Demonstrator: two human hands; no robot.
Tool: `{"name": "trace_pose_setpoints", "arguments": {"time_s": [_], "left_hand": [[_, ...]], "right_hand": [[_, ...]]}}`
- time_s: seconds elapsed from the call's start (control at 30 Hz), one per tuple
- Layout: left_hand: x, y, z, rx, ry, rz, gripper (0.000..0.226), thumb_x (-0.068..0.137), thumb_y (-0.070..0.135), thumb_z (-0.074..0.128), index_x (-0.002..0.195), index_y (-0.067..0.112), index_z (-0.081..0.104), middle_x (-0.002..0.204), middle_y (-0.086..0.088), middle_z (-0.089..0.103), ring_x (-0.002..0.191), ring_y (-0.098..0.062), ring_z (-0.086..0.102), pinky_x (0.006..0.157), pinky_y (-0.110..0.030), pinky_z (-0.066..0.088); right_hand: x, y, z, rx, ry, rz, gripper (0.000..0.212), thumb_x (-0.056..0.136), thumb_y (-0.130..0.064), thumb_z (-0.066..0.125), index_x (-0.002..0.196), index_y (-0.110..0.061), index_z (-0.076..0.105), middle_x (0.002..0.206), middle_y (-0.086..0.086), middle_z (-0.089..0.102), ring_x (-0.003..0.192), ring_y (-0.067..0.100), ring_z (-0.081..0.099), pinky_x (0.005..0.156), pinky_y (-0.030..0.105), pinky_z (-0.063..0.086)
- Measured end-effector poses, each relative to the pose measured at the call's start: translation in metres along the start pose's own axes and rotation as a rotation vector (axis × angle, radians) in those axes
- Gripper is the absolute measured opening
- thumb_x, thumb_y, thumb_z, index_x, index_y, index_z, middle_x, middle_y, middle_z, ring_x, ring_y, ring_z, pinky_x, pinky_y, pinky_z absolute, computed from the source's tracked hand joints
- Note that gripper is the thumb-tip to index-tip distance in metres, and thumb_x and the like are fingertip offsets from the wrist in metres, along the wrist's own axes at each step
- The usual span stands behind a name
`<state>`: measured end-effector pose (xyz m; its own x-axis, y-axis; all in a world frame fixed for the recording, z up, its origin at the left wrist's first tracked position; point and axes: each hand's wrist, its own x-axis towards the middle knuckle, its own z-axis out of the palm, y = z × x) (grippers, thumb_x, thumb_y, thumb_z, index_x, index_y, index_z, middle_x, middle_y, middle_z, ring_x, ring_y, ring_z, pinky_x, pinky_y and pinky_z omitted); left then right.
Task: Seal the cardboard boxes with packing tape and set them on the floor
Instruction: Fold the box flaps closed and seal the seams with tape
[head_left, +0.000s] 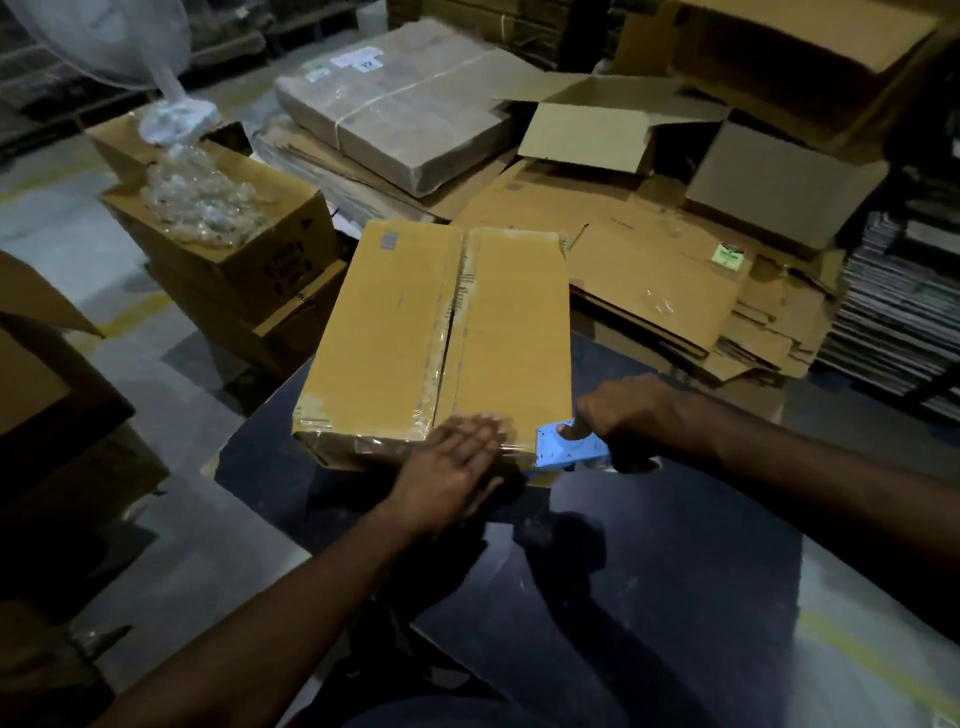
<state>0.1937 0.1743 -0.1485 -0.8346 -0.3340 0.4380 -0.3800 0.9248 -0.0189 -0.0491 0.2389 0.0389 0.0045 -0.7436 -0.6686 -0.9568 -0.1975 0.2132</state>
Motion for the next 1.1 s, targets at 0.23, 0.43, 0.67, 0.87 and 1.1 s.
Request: {"name": "trace_pose_setpoints", "arguments": {"time_s": [0.23, 0.43, 0.67, 0.87, 1.1], "left_hand": [[0.029, 0.012, 0.023, -0.042, -0.092, 0.116, 0.050, 0.091, 0.014, 0.044, 0.134, 0.006, 0.069, 0.140, -0.012, 0.065, 0.127, -0.026, 0.065, 0.109, -0.040, 0.049], [0.023, 0.009, 0.028, -0.114, -0.116, 0.076, 0.056, 0.089, 0.011, 0.051, 0.144, 0.006, 0.059, 0.148, -0.013, 0.059, 0.134, -0.026, 0.059, 0.111, -0.045, 0.050], [0.021, 0.010, 0.032, -0.169, -0.093, 0.049, 0.053, 0.091, 0.016, 0.050, 0.142, 0.003, 0.061, 0.148, -0.015, 0.058, 0.134, -0.029, 0.059, 0.114, -0.041, 0.038], [0.020, 0.008, 0.029, -0.208, -0.154, 0.048, 0.062, 0.086, 0.016, 0.050, 0.146, 0.006, 0.057, 0.153, -0.013, 0.052, 0.139, -0.030, 0.055, 0.115, -0.045, 0.038], [0.038, 0.015, -0.001, -0.291, -0.314, -0.057, 0.056, 0.096, 0.047, 0.065, 0.144, 0.017, 0.062, 0.153, 0.000, 0.055, 0.140, -0.015, 0.052, 0.116, -0.037, 0.044]], "right_hand": [[-0.006, 0.007, 0.008, 0.081, -0.072, 0.032, 0.081, 0.090, -0.023, 0.073, 0.156, -0.042, 0.031, 0.138, 0.001, 0.055, 0.119, 0.024, 0.056, 0.078, 0.036, 0.041], [-0.018, 0.030, 0.023, 0.115, -0.024, 0.024, 0.090, 0.082, -0.012, 0.078, 0.156, -0.039, 0.034, 0.128, -0.002, 0.062, 0.098, 0.019, 0.057, 0.073, 0.033, 0.045], [-0.050, 0.075, 0.054, 0.321, 0.006, 0.135, 0.047, 0.105, -0.056, 0.042, 0.096, -0.017, 0.067, 0.076, -0.005, 0.065, 0.066, 0.012, 0.061, 0.065, 0.026, 0.044], [-0.053, 0.078, 0.093, 0.128, 0.064, 0.131, 0.033, 0.092, -0.031, 0.069, 0.125, -0.032, 0.065, 0.108, -0.002, 0.071, 0.089, 0.016, 0.067, 0.065, 0.032, 0.052], [0.004, 0.044, 0.125, 0.333, 0.050, 0.070, 0.063, 0.092, -0.023, 0.071, 0.149, -0.036, 0.048, 0.135, 0.004, 0.059, 0.120, 0.028, 0.059, 0.090, 0.040, 0.050]]}}
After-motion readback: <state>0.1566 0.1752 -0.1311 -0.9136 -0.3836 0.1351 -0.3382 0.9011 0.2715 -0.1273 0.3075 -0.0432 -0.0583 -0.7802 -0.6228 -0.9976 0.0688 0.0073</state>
